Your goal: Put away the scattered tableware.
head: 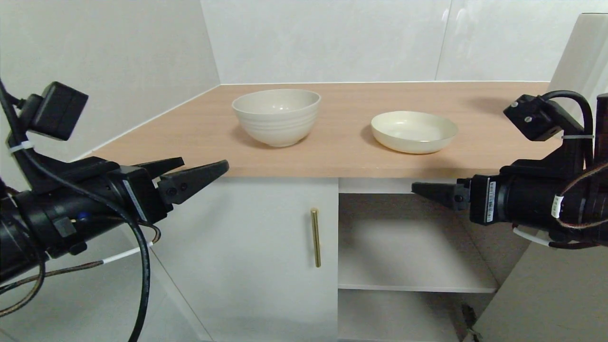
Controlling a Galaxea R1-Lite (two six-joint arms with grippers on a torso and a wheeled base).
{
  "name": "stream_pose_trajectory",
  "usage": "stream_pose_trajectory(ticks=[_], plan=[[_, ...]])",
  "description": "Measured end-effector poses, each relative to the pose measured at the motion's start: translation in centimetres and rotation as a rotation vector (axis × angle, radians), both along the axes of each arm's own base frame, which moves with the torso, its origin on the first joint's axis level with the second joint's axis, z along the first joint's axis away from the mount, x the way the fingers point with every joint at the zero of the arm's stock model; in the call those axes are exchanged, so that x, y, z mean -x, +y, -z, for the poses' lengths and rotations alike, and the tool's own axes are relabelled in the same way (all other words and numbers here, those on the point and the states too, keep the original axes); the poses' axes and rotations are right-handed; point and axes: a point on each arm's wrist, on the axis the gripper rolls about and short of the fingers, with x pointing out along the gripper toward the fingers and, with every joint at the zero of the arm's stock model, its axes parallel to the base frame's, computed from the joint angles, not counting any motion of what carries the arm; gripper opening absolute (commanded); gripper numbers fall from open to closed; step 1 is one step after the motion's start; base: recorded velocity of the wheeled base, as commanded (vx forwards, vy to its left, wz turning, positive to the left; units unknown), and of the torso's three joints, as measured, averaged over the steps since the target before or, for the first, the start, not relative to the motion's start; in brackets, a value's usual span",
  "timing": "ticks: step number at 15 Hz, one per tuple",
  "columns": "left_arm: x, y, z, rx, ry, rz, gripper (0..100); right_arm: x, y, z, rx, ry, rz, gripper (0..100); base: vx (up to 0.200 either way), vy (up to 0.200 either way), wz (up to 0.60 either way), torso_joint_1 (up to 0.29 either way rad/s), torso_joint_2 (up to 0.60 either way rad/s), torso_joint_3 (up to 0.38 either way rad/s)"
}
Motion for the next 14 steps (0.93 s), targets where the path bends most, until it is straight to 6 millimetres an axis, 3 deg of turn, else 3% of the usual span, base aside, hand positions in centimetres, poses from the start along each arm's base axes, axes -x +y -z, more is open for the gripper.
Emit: stream_pose_trajectory(ticks=[3,4,7,11,14], plan=[[0.0,0.0,0.0,0.000,0.000,0.002,100,0.2,0.0,0.2,0.010,0.010,-0.008,100,0.000,0.000,0.00,0.080,-0.53,-0.344],[-0.1,0.0,0.1,-0.002,0.005,0.001,100,0.1,0.0,-1.2,-0.036,-0.071,0.003,100,0.000,0.000,0.00,0.115,-0.52,-0.339],[-0.2,0.0,0.1,-0.002,0.006,-0.001,100,0.5,-0.2,-0.5,-0.013,-0.033,-0.005,100,0.000,0.000,0.00,0.131,-0.47,-0.325],[-0.6,-0.2,0.4,-0.008,0.021,0.000,100,2.3,0.0,-1.5,-0.022,-0.036,-0.060,100,0.000,0.000,0.00,0.161,-0.47,-0.315],[-1.0,-0.3,0.5,-0.008,0.033,-0.005,100,1.8,0.4,-1.4,-0.018,-0.029,-0.054,100,0.000,0.000,0.00,0.181,-0.48,-0.310]])
